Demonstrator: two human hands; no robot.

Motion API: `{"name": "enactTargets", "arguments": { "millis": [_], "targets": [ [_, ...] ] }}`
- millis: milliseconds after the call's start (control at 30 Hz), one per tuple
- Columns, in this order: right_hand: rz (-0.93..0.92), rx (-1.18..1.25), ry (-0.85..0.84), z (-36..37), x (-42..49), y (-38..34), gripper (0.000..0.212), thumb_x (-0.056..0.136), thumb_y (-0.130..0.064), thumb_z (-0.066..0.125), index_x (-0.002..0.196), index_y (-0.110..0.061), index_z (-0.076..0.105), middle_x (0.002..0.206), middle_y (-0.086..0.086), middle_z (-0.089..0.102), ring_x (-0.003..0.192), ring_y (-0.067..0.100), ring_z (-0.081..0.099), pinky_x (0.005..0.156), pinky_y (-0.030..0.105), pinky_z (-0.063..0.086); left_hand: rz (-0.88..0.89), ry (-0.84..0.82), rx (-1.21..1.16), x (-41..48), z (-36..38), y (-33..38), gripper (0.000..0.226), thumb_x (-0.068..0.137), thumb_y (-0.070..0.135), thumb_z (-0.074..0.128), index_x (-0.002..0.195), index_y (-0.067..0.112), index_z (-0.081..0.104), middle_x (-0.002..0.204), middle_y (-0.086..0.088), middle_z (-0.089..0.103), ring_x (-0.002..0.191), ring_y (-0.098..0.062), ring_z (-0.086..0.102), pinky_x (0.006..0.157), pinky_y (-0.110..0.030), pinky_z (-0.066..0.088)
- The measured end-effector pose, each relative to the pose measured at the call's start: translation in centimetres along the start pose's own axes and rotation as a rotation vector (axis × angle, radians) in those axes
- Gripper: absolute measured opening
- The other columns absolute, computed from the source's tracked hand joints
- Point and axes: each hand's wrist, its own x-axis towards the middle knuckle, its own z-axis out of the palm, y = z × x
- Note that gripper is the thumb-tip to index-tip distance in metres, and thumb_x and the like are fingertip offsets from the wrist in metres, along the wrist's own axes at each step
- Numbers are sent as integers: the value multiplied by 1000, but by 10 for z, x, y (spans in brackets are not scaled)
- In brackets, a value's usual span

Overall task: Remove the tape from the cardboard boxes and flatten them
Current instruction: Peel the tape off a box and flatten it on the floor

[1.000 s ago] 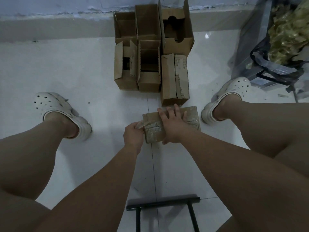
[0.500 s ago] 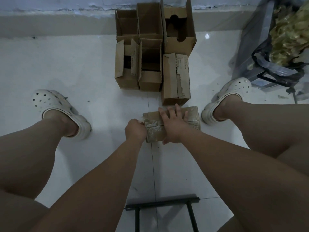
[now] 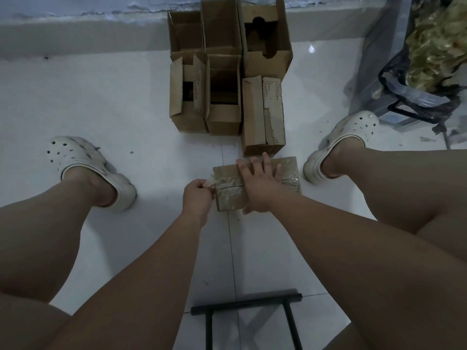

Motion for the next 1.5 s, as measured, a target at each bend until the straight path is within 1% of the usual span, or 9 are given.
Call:
{"name": "enactTargets", "arguments": {
  "millis": [267, 333, 467, 533, 600, 733, 1000, 1200, 1500],
  "targets": [
    [32, -8, -18, -2, 1, -2, 124, 74, -39, 81, 153, -23, -14, 160, 12, -11, 142, 43, -26, 111, 65, -8, -8, -47, -57, -6, -6, 6, 26, 90, -6, 42, 76, 12, 54, 75, -5, 57, 66, -14, 53, 70, -26, 50],
    [36, -12, -17, -3, 1, -2, 124, 75, -39, 81, 153, -23, -14, 160, 13, -12, 143, 43, -25, 111, 65, -8, -20, -14, -70, -7, -6, 9, 15, 91, 1, 46, 93, 13, 54, 82, -8, 57, 67, -15, 54, 73, -28, 51],
    [37, -12, -18, -2, 1, -3, 125, 74, -39, 82, 153, -23, -14, 160, 13, -11, 143, 43, -24, 111, 65, -8, -102, -51, -100, -1, -7, 15, 47, 92, 11, 55, 136, 11, 38, 94, -18, 59, 60, -13, 53, 71, -26, 52],
    [38, -13, -19, -1, 1, -4, 125, 74, -39, 82, 153, -23, -14, 160, 13, -12, 143, 43, -24, 111, 65, -8, -93, -76, 16, 2, -5, 22, 21, 93, 20, 58, 99, 1, 62, 75, -14, 59, 54, -14, 49, 63, -26, 46],
    [38, -17, -20, -1, 2, -3, 126, 73, -39, 82, 153, -23, -15, 160, 13, -12, 143, 43, -24, 111, 65, -8, -62, -31, 97, 3, -2, 26, 27, 92, 26, 61, 78, 4, 61, 69, -12, 55, 63, -21, 51, 64, -29, 38],
    [36, -16, -18, -1, 3, -4, 126, 73, -39, 82, 153, -23, -15, 160, 14, -12, 143, 43, -24, 111, 66, -8, -20, 84, 142, 5, 5, 22, 22, 91, 23, 59, 77, 7, 65, 87, -14, 64, 85, -30, 60, 70, -32, 42],
    [30, -23, -17, 0, 3, -3, 125, 74, -39, 81, 152, -23, -15, 159, 15, -11, 143, 44, -23, 111, 67, -7, -320, 21, -241, 8, 4, 42, 27, 92, 22, 60, 68, 12, 58, 54, 2, 47, 45, -9, 38, 36, -13, 34],
    [40, -26, -26, 0, 3, -3, 127, 74, -40, 81, 152, -23, -16, 159, 14, -12, 143, 43, -23, 111, 67, -7, -318, -22, -196, 14, 4, 43, 24, 89, 22, 65, 69, 11, 58, 58, 1, 48, 47, -9, 39, 47, -20, 37],
    [41, -30, -38, -5, -1, -5, 125, 75, -40, 81, 153, -22, -16, 159, 15, -12, 143, 43, -23, 111, 66, -6, 153, 113, 317, 13, 4, 30, 15, 91, 11, 55, 80, 12, 66, 86, -3, 64, 77, -16, 56, 70, -27, 42]
  ]
}}
